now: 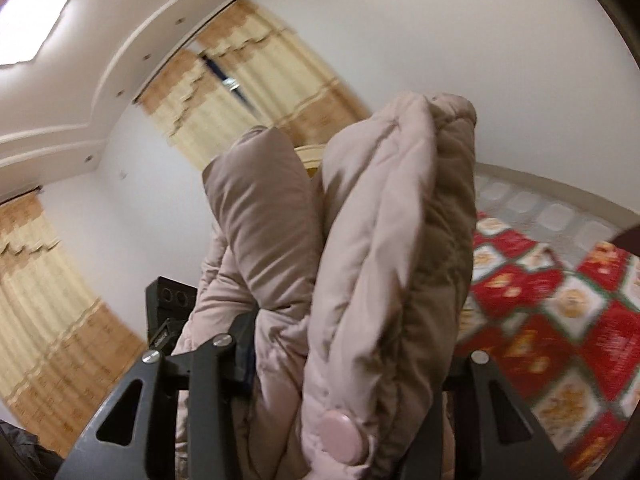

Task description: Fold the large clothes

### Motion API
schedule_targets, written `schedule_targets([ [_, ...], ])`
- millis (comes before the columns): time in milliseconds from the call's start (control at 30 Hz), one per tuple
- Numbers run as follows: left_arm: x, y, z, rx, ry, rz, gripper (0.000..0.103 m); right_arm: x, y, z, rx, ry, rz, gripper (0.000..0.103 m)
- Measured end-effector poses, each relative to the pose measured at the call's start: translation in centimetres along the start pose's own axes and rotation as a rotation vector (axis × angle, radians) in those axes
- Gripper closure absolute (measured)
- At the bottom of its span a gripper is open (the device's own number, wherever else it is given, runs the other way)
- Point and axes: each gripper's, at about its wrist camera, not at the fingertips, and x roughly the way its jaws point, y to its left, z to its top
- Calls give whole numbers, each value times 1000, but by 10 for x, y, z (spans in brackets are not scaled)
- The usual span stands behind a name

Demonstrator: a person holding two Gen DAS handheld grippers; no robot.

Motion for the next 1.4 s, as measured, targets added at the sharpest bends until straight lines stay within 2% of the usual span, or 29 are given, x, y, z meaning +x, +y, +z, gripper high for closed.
schedule_targets([
  [133,55,6,-9,29,88,111,23,11,-53,-5,43,2,-87,58],
  [300,109,28,-16,53,175,292,23,41,-106,-17,53,41,-179,59],
  [367,117,38,-18,50,173,348,20,55,-130,-25,80,77,-221,59],
  [467,124,55,-17,0,170,395,13,66,-152,-30,125,104,-238,59],
  [533,128,54,-18,9,164,431,7,72,-164,-31,139,124,-247,56],
  [733,128,52,-25,28,127,505,1,77,-191,-31,212,142,-218,43],
  [767,127,50,-25,34,124,510,1,73,-190,-31,211,141,-223,34],
  [867,120,44,-24,50,123,527,1,57,-183,-31,194,123,-261,21],
  [967,111,33,-19,83,119,582,1,28,-176,-22,161,80,-278,21],
  [1067,102,23,-16,127,119,610,1,-9,-143,-15,49,15,-356,21],
  [1133,87,14,-15,144,86,618,1,-29,-112,-15,-62,10,-422,25],
  [1200,72,5,-16,142,41,621,1,-40,-84,-20,-159,5,-484,39],
  [1233,65,-2,-17,145,21,612,1,-42,-75,-23,-189,9,-502,42],
  [1300,58,-20,-22,177,4,572,1,-43,-56,-30,-247,32,-526,57],
  [1400,67,-44,-38,243,29,534,1,-32,-39,-43,-305,69,-537,57],
])
